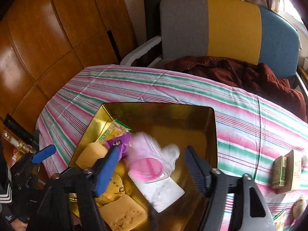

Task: Organize objects
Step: 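Carry the pink clip and yellow sponge into the gold tray and open both tools, then grasp the beige cardboard box with the right tool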

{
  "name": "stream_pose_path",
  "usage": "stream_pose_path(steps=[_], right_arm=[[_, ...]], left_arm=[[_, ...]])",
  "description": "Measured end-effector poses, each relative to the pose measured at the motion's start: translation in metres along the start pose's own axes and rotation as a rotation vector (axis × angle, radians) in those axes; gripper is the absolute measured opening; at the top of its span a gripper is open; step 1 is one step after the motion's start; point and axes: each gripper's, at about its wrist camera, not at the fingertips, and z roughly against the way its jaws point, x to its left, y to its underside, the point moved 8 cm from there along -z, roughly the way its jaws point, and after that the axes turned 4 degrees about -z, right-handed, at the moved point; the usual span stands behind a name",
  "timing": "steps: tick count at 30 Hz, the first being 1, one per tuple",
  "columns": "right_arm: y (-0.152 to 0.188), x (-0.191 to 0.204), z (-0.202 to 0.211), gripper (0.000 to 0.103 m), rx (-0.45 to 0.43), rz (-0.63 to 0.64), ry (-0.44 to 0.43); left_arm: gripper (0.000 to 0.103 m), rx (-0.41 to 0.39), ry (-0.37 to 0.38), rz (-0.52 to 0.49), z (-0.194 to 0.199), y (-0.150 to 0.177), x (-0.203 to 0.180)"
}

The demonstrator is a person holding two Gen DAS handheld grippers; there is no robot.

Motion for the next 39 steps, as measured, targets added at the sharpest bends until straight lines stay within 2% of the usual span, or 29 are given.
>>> stream_pose_path(steps=[6, 13, 24, 39], right_arm=[[0.011, -0.005, 0.012, 0.075, -0.009, -0.029, 0.008], [0.034, -0.012, 0.035, 0.076, -0.042, -0.044, 0.064], [0.065, -0.041, 0.07, 0.076, -0.089, -0.096, 0.136], [0.117, -0.143, 0.098, 0.076, -0.053, -0.3, 0.269]], left_arm=[[0.095, -0.033, -0.02, -0.032, 0.012, -0.002, -0.004], [0.099, -0.07, -0.022, -0.042, 0.029, -0.002, -0.01], [0.099, -0.08, 0.03, -0.085, 0.043, 0.008, -0.037], [0.099, -0.041, 0.137, -0.162, 0.039, 0.022, -0.086]])
